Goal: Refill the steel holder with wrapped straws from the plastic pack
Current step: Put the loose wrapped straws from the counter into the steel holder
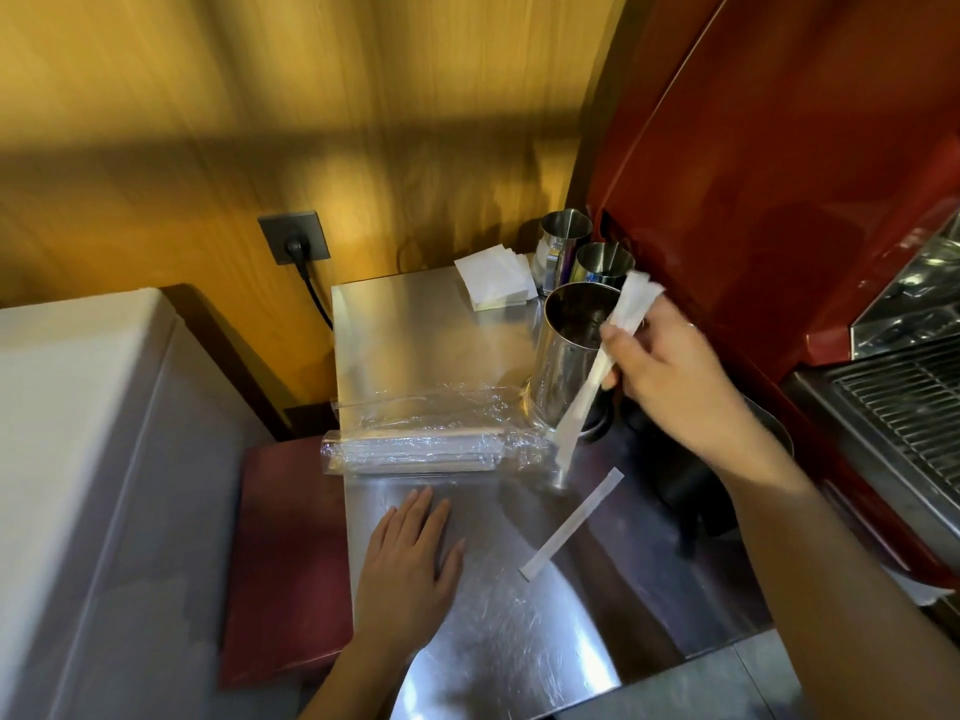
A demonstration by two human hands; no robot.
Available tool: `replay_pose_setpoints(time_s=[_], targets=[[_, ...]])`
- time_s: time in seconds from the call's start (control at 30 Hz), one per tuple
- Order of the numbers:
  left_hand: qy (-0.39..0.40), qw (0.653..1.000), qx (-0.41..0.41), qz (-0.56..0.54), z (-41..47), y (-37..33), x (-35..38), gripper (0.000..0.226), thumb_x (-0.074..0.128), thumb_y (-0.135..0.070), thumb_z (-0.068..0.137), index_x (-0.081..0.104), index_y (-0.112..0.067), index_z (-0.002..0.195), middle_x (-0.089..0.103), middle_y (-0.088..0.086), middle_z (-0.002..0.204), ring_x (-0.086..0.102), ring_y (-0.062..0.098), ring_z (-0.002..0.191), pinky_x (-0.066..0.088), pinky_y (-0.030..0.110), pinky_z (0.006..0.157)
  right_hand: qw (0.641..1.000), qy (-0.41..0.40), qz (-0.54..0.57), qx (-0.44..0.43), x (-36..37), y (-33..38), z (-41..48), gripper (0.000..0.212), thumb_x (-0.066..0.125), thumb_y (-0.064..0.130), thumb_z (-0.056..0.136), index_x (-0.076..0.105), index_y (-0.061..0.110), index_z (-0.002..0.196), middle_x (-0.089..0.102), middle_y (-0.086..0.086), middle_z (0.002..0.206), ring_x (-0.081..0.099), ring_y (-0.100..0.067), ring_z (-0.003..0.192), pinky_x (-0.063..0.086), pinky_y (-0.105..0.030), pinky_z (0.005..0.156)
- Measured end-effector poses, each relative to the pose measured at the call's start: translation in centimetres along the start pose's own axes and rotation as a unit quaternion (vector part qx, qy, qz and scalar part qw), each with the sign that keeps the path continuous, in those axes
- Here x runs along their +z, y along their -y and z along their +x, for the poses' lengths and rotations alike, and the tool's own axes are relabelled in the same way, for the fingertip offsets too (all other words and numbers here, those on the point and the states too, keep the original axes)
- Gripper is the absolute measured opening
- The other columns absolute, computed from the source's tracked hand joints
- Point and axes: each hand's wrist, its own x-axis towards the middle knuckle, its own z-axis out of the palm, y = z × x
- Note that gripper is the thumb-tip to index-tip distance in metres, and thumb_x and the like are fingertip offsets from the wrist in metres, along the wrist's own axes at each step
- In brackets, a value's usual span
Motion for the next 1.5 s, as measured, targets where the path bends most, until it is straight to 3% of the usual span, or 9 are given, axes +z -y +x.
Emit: replay_pose_setpoints(time_s=[0.1, 0.23, 0.3, 0.47, 0.67, 0.83, 0.97, 1.2, 1.5], targets=[[-0.002, 1.000, 0.002, -0.006, 0.0, 0.0, 0.1, 0.047, 0.042, -0.040, 0.086, 0.062, -0.011, 0.117, 0.059, 0.012, 0.129, 0.054, 0.028, 0.120, 0.024, 0.034, 0.104, 0.994, -0.088, -0.002, -0.061, -1.1, 1.8, 0.8, 0.013, 0.046, 0.031, 0.092, 0.047, 0.020, 0.100, 0.059, 0.002, 0.062, 0.055, -0.006, 0.049, 0.042, -0.024, 0.047], [-0.002, 1.000, 0.001, -0.006, -0.1, 0.0, 0.1, 0.046, 0.042, -0.039, 0.085, 0.063, -0.011, 0.115, 0.061, 0.013, 0.127, 0.056, 0.028, 0.118, 0.026, 0.034, 0.103, 0.973, -0.207, -0.024, -0.095, -1.6, 2.2, 2.0, 0.030, 0.046, 0.025, 0.093, 0.047, 0.002, 0.113, 0.049, 0.010, 0.059, 0.050, 0.002, 0.045, 0.033, -0.011, 0.043], [-0.002, 1.000, 0.003, -0.002, -0.1, 0.0, 0.1, 0.046, 0.042, -0.039, 0.085, 0.063, -0.011, 0.115, 0.061, 0.013, 0.127, 0.056, 0.027, 0.118, 0.025, 0.034, 0.104, 0.969, -0.220, -0.071, -0.092, -1.6, 1.8, 2.9, 0.030, 0.045, 0.027, 0.093, 0.047, 0.003, 0.112, 0.054, 0.004, 0.066, 0.051, -0.002, 0.051, 0.040, -0.025, 0.052], [-0.006, 1.000, 0.000, 0.005, -0.1, -0.1, 0.1, 0.046, 0.043, -0.040, 0.085, 0.064, -0.011, 0.114, 0.061, 0.012, 0.126, 0.057, 0.026, 0.117, 0.025, 0.033, 0.104, 0.956, -0.119, -0.266, -0.030, -0.8, 0.2, 4.8, 0.027, 0.047, 0.028, 0.091, 0.051, 0.008, 0.108, 0.063, -0.018, 0.082, 0.061, -0.039, 0.076, 0.044, -0.041, 0.064], [-0.015, 1.000, -0.001, 0.002, -0.2, -0.1, 0.2, 0.046, 0.043, -0.040, 0.085, 0.064, -0.012, 0.114, 0.061, 0.011, 0.127, 0.057, 0.026, 0.117, 0.027, 0.033, 0.103, 0.950, 0.018, -0.303, 0.076, -0.6, -1.0, 6.0, 0.016, 0.055, 0.030, 0.086, 0.058, 0.016, 0.093, 0.063, -0.008, 0.095, 0.058, -0.030, 0.088, 0.044, -0.037, 0.068], [-0.019, 1.000, 0.006, 0.003, -0.1, 0.1, 0.5, 0.046, 0.044, -0.039, 0.085, 0.063, -0.011, 0.116, 0.060, 0.011, 0.128, 0.055, 0.025, 0.119, 0.027, 0.034, 0.104, 0.982, -0.031, -0.184, -0.020, -0.7, -0.3, 4.5, 0.011, 0.057, 0.025, 0.086, 0.059, 0.015, 0.090, 0.064, -0.003, 0.084, 0.059, -0.025, 0.075, 0.048, -0.039, 0.067], [-0.026, 1.000, 0.008, 0.004, -0.1, 0.1, 0.6, 0.045, 0.043, -0.039, 0.086, 0.063, -0.012, 0.116, 0.059, 0.011, 0.129, 0.055, 0.025, 0.120, 0.026, 0.034, 0.106, 0.983, 0.033, -0.152, -0.092, 0.7, -0.7, 1.8, 0.008, 0.058, 0.023, 0.085, 0.061, 0.017, 0.090, 0.061, 0.000, 0.071, 0.055, -0.017, 0.063, 0.044, -0.032, 0.061], [-0.031, 0.999, 0.007, 0.010, -0.1, 0.1, 0.7, 0.044, 0.044, -0.039, 0.086, 0.062, -0.012, 0.116, 0.059, 0.011, 0.129, 0.054, 0.026, 0.120, 0.023, 0.033, 0.107, 0.854, 0.348, -0.376, -0.092, 4.4, -6.8, -2.9, 0.024, 0.051, 0.012, 0.077, 0.052, 0.015, 0.100, 0.052, -0.003, 0.113, 0.051, -0.024, 0.105, 0.039, -0.033, 0.080], [-0.033, 0.999, 0.014, 0.013, 0.0, 0.3, 0.9, 0.044, 0.044, -0.038, 0.087, 0.061, -0.013, 0.118, 0.059, 0.011, 0.130, 0.053, 0.026, 0.120, 0.025, 0.035, 0.106, 0.818, 0.387, -0.407, -0.124, 6.4, -9.9, -5.8, 0.019, 0.046, 0.014, 0.079, 0.044, 0.019, 0.097, 0.054, -0.004, 0.105, 0.053, -0.029, 0.097, 0.028, -0.033, 0.068]])
